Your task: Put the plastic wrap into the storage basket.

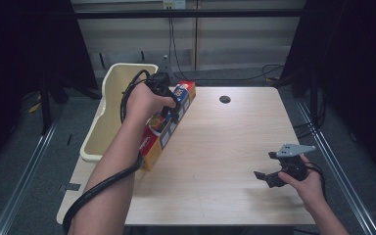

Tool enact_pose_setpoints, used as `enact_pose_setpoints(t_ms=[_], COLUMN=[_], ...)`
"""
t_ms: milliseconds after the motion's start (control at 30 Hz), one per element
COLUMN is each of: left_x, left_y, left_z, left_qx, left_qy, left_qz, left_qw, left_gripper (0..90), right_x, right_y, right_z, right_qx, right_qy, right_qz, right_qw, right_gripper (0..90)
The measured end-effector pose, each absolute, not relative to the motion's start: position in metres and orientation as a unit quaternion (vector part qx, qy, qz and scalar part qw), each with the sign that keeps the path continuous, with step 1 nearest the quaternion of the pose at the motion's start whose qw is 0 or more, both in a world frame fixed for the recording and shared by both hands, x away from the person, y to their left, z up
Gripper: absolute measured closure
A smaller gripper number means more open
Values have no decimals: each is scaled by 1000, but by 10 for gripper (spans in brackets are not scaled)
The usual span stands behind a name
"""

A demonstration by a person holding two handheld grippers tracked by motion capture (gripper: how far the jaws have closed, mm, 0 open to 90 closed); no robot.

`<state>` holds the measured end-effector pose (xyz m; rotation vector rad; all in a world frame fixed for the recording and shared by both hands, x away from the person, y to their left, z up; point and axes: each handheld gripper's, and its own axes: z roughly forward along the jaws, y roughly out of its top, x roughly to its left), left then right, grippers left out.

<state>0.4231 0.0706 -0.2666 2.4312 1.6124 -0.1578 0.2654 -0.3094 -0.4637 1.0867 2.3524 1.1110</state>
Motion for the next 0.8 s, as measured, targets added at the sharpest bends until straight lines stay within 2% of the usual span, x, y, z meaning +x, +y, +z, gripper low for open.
enact_pose_setpoints(t_ms=[800], left_x=[422], left_y=[109], left_z=[-227], left_qx=[801], left_qy=[582], left_qz=[-46], left_qw=[130], left_gripper=[409], right_x=[265], right_y=[-308], right_z=[-463], right_qx=[380], right_qy=[825], right_qz=[388], right_qw=[157], right_gripper=[43])
